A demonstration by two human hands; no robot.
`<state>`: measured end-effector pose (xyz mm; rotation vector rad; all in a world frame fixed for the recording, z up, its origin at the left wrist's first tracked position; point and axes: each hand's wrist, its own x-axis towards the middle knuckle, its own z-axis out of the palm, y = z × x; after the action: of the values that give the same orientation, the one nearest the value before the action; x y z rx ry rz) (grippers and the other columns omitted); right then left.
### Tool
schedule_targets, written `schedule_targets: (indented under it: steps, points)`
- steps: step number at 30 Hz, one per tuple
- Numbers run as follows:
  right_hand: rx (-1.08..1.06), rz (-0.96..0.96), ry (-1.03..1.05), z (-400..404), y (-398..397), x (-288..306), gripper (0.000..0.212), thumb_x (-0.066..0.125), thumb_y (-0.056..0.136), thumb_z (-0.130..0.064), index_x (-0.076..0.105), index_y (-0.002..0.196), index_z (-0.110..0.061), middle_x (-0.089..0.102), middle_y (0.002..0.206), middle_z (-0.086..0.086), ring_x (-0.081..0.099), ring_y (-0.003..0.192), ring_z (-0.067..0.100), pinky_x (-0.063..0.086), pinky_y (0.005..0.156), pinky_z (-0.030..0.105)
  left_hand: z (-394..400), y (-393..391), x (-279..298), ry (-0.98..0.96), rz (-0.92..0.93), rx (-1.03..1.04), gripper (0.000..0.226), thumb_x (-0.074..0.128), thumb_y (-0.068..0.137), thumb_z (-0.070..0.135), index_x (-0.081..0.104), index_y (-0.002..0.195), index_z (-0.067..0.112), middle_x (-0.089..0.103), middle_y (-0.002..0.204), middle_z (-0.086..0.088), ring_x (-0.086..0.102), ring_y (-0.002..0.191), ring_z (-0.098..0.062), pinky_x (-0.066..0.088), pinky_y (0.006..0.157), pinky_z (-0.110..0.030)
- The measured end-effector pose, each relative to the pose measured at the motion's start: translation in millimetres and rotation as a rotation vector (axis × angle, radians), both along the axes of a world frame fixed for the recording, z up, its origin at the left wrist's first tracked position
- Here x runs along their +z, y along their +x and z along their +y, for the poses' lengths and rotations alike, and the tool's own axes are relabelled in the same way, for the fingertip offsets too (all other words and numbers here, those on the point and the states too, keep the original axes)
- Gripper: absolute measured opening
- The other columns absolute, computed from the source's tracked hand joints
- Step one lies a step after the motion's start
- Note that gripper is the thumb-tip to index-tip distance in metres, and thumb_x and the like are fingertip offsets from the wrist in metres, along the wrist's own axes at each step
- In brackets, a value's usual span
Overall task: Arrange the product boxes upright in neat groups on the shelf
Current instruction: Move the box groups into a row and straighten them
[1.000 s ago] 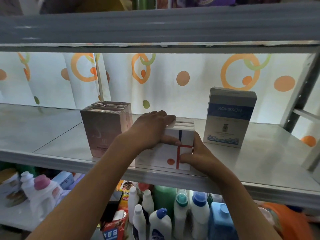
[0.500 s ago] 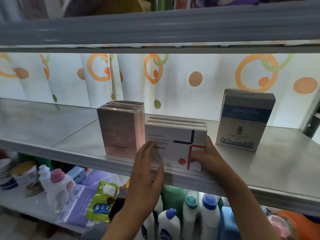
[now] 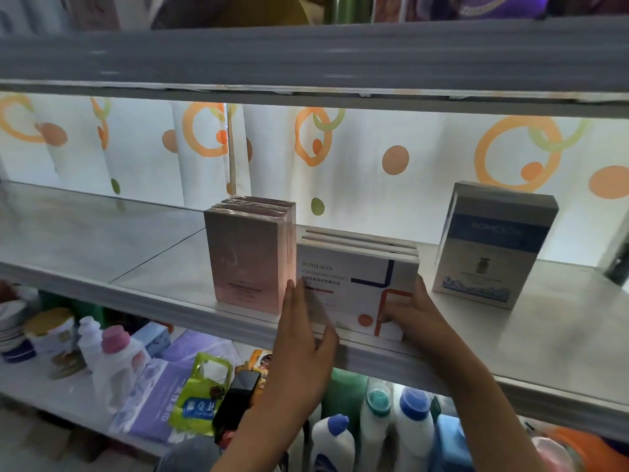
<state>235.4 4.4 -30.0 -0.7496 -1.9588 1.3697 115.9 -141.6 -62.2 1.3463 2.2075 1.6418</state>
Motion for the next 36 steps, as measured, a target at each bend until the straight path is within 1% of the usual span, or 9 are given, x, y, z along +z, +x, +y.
schedule_targets:
  steps: [10,15,22,24,25,27,29,34,36]
  points:
    - [-0.026,-0.010,-0.054,-1.0,4.0,-2.7,0.054,0.061,0.086,-0.004,0.037,0.129,-0.026,0.061,0.114,0.003,0.063,0.104,0.024,0.057,0.089,0.042,-5.5,-2.4,-2.7,-0.032,0.030,0.043,0.074,0.048,0.097,0.026,0.000,0.153,0.031,-0.001,0.160,0.015,0.002,0.145,0.000,0.006,0.112,-0.017]
    - [-0.032,-0.026,-0.044,-1.7,4.5,-2.0,0.053,0.062,0.087,-0.007,0.038,0.130,-0.025,0.061,0.115,0.002,0.062,0.103,0.023,0.057,0.087,0.037,-5.2,-2.1,-2.8,-0.042,0.039,0.050,0.074,0.048,0.097,0.026,0.000,0.153,0.032,-0.002,0.160,0.015,0.002,0.143,0.001,0.006,0.110,-0.016]
    - [-0.021,0.007,-0.046,-0.7,7.1,-2.7,0.054,0.060,0.089,-0.011,0.034,0.133,-0.028,0.059,0.117,0.001,0.063,0.101,0.021,0.058,0.071,0.026,-9.3,4.3,-2.1,-0.012,0.078,0.063,0.073,0.048,0.097,0.025,0.001,0.153,0.034,-0.003,0.160,0.018,0.002,0.144,0.002,0.002,0.109,-0.013]
    - [-0.035,0.032,-0.035,-0.1,8.1,-2.7,0.062,0.060,0.081,-0.021,0.032,0.136,-0.030,0.057,0.125,0.002,0.062,0.105,0.022,0.059,0.074,0.029,-9.8,9.8,-0.1,0.007,0.167,0.074,0.074,0.048,0.096,0.024,0.001,0.152,0.033,-0.004,0.159,0.020,0.000,0.143,0.004,-0.001,0.107,-0.006]
    - [-0.048,0.081,-0.062,1.4,9.7,-3.1,0.068,0.058,0.075,-0.023,0.032,0.137,-0.030,0.055,0.130,0.002,0.060,0.111,0.024,0.059,0.082,0.036,-9.2,13.2,1.0,0.017,0.221,0.074,0.074,0.049,0.096,0.023,0.002,0.152,0.033,-0.004,0.158,0.020,-0.002,0.143,0.004,-0.001,0.106,-0.005]
    - [-0.089,0.185,-0.113,4.1,14.4,-3.0,0.072,0.052,0.069,-0.022,0.031,0.137,-0.031,0.047,0.137,-0.002,0.049,0.123,0.023,0.047,0.103,0.046,-7.6,21.0,3.6,0.027,0.299,0.055,0.073,0.048,0.096,0.023,0.003,0.152,0.032,-0.004,0.158,0.019,-0.003,0.144,0.004,0.000,0.110,-0.009]
    - [-0.117,0.219,-0.092,4.2,23.2,-0.8,0.075,0.047,0.068,-0.021,0.030,0.141,-0.027,0.044,0.137,-0.004,0.042,0.127,0.019,0.037,0.110,0.039,-4.2,29.1,5.0,0.032,0.355,0.034,0.071,0.047,0.095,0.025,0.006,0.153,0.030,-0.002,0.160,0.016,-0.002,0.145,0.002,0.004,0.114,-0.016]
    - [-0.316,0.245,0.077,3.8,55.3,5.2,0.054,0.045,0.086,-0.040,0.040,0.139,-0.027,0.050,0.133,-0.007,0.050,0.120,0.014,0.039,0.095,0.022,10.6,52.0,12.0,0.057,0.494,-0.017,0.071,0.049,0.089,0.024,0.015,0.151,0.022,0.015,0.160,0.004,0.008,0.147,-0.007,0.018,0.116,-0.031]
    - [-0.474,0.269,0.153,8.6,71.0,7.6,0.041,0.052,0.096,-0.032,0.044,0.136,-0.026,0.053,0.130,-0.008,0.052,0.117,0.013,0.039,0.094,0.021,21.1,66.3,20.7,0.108,0.560,-0.060,0.070,0.053,0.086,0.020,0.020,0.148,0.018,0.025,0.157,-0.002,0.018,0.146,-0.015,0.026,0.115,-0.039]
